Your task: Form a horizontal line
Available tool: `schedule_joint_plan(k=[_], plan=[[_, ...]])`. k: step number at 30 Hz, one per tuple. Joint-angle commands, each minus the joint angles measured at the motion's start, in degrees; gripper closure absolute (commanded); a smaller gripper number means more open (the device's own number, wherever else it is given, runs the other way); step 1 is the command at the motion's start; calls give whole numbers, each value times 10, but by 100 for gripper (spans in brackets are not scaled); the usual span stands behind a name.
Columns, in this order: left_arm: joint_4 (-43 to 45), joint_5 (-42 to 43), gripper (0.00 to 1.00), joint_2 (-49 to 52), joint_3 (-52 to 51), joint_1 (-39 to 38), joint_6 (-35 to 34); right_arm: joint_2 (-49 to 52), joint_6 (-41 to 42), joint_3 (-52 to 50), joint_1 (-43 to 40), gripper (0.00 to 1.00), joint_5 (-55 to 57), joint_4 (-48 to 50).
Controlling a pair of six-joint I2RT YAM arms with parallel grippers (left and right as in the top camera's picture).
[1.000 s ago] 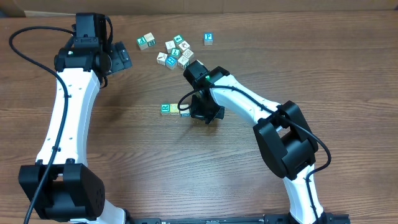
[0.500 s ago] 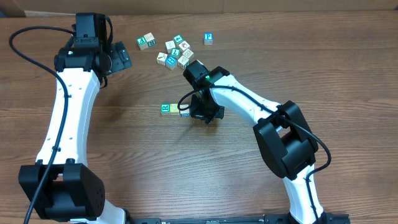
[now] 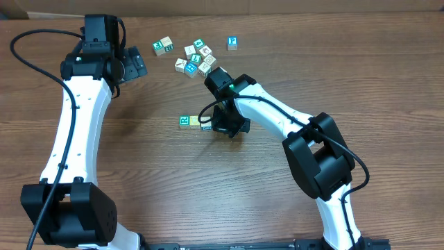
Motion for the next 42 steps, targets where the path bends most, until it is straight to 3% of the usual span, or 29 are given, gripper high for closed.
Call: schedule_joint_plan(k=[1, 42], plan=[[1, -10, 0, 2, 1, -1, 2, -15, 2, -6, -1, 96, -1, 1], [1, -10, 0, 2, 1, -1, 2, -15, 0, -6, 7, 96, -1, 73]])
